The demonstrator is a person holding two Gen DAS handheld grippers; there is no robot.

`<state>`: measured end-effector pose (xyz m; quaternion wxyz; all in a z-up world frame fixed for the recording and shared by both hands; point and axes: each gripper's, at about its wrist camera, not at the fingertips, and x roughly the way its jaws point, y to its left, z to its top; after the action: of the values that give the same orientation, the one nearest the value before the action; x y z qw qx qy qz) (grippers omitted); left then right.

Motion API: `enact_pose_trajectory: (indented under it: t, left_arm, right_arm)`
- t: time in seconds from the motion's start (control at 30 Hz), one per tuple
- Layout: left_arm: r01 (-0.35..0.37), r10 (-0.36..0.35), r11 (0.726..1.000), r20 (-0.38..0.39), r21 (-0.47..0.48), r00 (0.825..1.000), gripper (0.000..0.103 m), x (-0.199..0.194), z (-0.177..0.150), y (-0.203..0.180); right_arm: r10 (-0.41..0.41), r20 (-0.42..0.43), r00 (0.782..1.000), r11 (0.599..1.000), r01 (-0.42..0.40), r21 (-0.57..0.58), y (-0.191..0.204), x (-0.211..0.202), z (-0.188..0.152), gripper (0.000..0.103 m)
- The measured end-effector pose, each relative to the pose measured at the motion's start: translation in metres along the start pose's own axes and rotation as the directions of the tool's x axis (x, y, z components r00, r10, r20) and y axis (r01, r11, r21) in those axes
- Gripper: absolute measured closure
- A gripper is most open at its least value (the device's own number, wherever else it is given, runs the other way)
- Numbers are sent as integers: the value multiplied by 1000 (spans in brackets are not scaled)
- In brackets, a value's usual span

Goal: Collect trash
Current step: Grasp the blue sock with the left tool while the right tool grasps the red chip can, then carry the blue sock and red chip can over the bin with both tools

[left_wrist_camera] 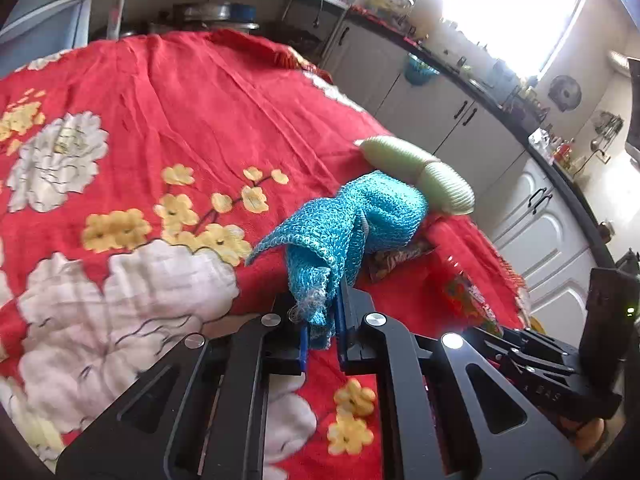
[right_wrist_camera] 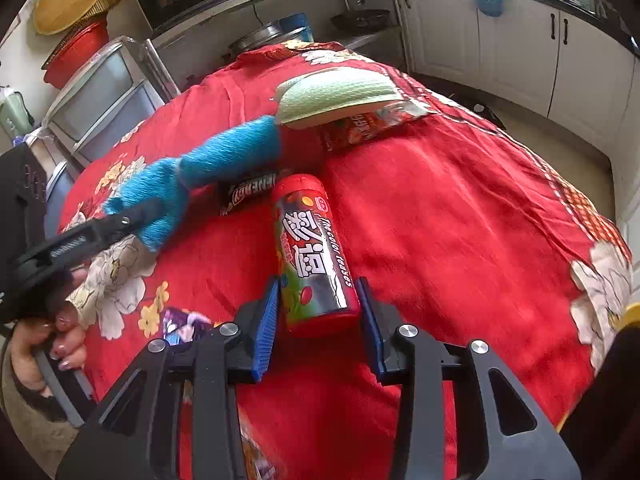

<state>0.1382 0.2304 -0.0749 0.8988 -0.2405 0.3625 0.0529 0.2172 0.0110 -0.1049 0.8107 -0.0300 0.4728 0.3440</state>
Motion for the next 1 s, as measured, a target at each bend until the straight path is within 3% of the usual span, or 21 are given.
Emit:
enact_pose_trajectory:
  t: [0.4, 1.0]
  left_arm:
    - [5, -14, 995, 93, 95, 996, 97, -62, -2, -20]
    - [64, -78, 982, 78, 178, 994, 97, -71, -20, -75]
  right_arm:
    - [0, 76, 997, 1000, -2, 30, -11, -46, -23, 69]
    - [-19, 158, 987, 999, 11, 52, -30, -102, -46, 70]
